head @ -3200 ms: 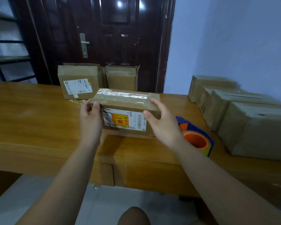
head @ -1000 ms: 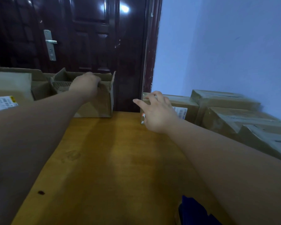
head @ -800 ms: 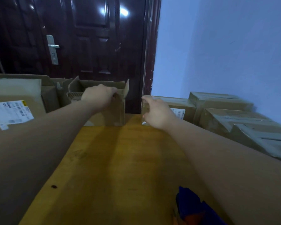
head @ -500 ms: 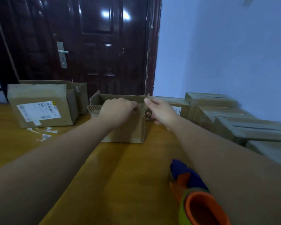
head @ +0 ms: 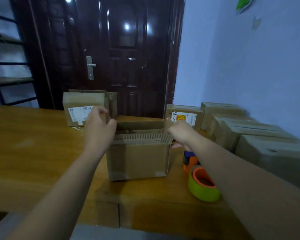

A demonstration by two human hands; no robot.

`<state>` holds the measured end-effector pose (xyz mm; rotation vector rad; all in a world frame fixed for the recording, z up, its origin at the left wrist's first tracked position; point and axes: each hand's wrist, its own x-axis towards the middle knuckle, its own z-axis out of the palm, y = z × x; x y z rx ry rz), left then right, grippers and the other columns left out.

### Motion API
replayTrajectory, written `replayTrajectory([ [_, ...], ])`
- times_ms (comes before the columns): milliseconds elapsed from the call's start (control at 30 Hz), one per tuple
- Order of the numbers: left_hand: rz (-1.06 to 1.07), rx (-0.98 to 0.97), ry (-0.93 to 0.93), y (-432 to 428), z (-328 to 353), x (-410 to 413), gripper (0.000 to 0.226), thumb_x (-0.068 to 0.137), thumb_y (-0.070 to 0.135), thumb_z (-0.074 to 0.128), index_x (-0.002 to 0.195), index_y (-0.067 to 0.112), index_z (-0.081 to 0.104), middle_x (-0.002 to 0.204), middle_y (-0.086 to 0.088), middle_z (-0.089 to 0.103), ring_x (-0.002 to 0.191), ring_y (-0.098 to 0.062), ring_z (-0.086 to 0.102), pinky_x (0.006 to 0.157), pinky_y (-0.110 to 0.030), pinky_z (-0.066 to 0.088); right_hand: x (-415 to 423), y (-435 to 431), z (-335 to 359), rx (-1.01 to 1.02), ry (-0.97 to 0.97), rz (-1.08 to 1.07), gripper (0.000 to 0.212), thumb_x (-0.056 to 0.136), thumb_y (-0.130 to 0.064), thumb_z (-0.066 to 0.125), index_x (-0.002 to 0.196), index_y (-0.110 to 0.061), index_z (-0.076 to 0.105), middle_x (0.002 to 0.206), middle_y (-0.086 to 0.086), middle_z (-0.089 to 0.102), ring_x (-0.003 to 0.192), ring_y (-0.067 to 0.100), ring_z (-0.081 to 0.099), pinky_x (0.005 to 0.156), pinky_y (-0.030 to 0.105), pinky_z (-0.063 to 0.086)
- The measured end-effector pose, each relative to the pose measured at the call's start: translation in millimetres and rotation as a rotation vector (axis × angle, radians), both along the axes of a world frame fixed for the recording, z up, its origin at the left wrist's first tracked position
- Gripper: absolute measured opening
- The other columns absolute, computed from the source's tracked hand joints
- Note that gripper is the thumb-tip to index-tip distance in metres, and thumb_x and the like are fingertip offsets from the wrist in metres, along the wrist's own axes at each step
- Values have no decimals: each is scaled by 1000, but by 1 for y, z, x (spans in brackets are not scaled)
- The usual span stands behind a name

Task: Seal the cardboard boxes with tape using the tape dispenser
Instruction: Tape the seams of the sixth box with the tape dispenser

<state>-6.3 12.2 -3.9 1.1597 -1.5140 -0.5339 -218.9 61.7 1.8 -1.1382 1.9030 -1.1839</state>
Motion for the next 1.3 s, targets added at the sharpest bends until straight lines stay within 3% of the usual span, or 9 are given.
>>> replayTrajectory([
  [133,-269,308,342,10,-11,17,23,90,2,52,100,22,55,113,-4,58,91,-16,56,68,-29,47,9,19,-5,-82,223,110,76,89,-2,54,147,-40,21,118,6,57,81,17,61,54,25,51],
  [267,-316,295,309,16,-14,21,38,89,-6,48,111,24,54,115,3,51,92,-7,52,69,-26,45,15,21,1,-56,797,168,51,83,-1,59,118,-37,48,151,5,15,111,26,52,68,23,45],
  [433,-303,259,273,15,-15,19,39,89,-2,51,116,26,54,120,0,53,106,-18,53,69,-26,46,14,14,16,-159,814,124,26,83,-12,65,101,-26,51,141,4,34,103,18,50,69,19,44],
  [600,-263,235,215,9,-20,19,37,91,2,51,116,30,54,123,1,52,111,-19,51,75,-29,46,11,1,17,7,986,249,23,89,-21,61,110,-31,66,151,3,29,140,26,21,111,42,28],
  [767,-240,142,7,8,-21,20,35,91,6,55,117,29,55,118,3,55,102,-13,53,63,-20,44,5,-17,12,111,696,162,68,87,-7,50,146,-37,33,144,12,34,116,31,51,67,24,51],
  [867,-310,136,-120,11,-18,23,35,95,29,52,131,29,52,128,3,55,110,-12,52,69,-16,44,3,-20,12,158,633,175,69,89,-4,47,147,-38,32,143,13,38,77,19,61,41,19,39],
  [1067,-279,59,-485,16,-7,33,57,90,52,40,144,32,36,139,2,50,126,-17,46,93,-29,39,9,-11,10,21,808,-14,45,96,-31,54,133,-15,34,86,1,55,67,14,54,48,25,38],
  [1200,-312,53,-537,13,-13,26,40,100,36,37,138,27,45,132,2,56,113,-12,50,80,-19,37,11,-18,22,163,961,-71,31,97,-37,46,84,-11,57,82,3,59,71,19,56,58,31,42],
  [1300,-387,76,-538,12,-17,27,68,87,63,21,122,21,62,119,1,63,105,-11,53,81,-22,40,12,-25,24,193,809,40,26,96,-28,48,83,-11,64,85,8,65,81,24,64,66,33,49],
])
